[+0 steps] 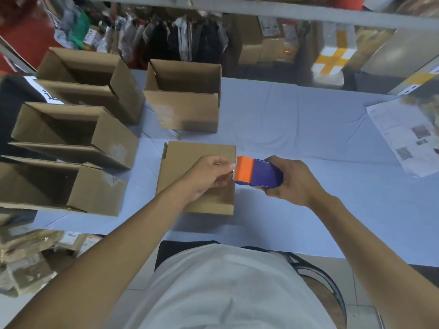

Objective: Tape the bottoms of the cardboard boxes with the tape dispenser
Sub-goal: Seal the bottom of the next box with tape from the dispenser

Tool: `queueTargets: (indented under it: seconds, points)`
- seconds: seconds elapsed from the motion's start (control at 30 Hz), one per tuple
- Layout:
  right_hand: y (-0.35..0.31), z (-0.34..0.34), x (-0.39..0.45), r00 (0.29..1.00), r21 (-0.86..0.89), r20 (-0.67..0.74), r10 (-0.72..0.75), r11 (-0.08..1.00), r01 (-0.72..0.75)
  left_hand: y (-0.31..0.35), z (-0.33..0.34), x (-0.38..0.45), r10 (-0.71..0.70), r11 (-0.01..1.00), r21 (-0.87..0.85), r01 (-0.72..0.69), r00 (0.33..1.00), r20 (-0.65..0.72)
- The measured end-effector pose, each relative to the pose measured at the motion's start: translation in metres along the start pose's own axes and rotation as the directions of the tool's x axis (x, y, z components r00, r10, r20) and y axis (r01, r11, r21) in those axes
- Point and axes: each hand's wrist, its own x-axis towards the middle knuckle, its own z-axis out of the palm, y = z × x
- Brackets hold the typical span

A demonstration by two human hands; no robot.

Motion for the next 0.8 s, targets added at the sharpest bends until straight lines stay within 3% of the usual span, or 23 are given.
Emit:
queueTargets:
  seconds: [0.13, 0.27, 0.4, 0.57, 0.8]
  points:
    - [-0.003, 0.000, 0.004, 1.000, 0.042, -0.004, -0.024, 0.999, 0.024, 0.003, -0.004, 0.002, -0.061, 0.988, -0.139, 0.071, 0.995, 0.076]
    - [-0.005, -0.003, 0.005, 1.000, 0.060, 0.000, -0.028, 0.998, 0.028, 0.003, -0.006, 0.002, -0.067, 0.992, -0.103, 0.079, 0.991, 0.113]
    - [-0.005, -0.005, 0.005, 1.000, 0.070, -0.004, -0.017, 0.997, 0.017, 0.004, -0.007, 0.005, -0.105, 0.977, -0.177, 0.122, 0.990, 0.098]
    - [-0.005, -0.005, 0.001, 1.000, 0.158, 0.023, -0.008, 0.987, 0.004, 0.004, -0.005, 0.005, -0.142, 0.964, -0.194, 0.183, 0.968, 0.209]
    - [-0.004, -0.002, -0.005, 0.999, 0.196, 0.047, -0.021, 0.981, 0.011, 0.001, 0.006, 0.004, -0.163, 0.977, -0.119, 0.179, 0.978, 0.132]
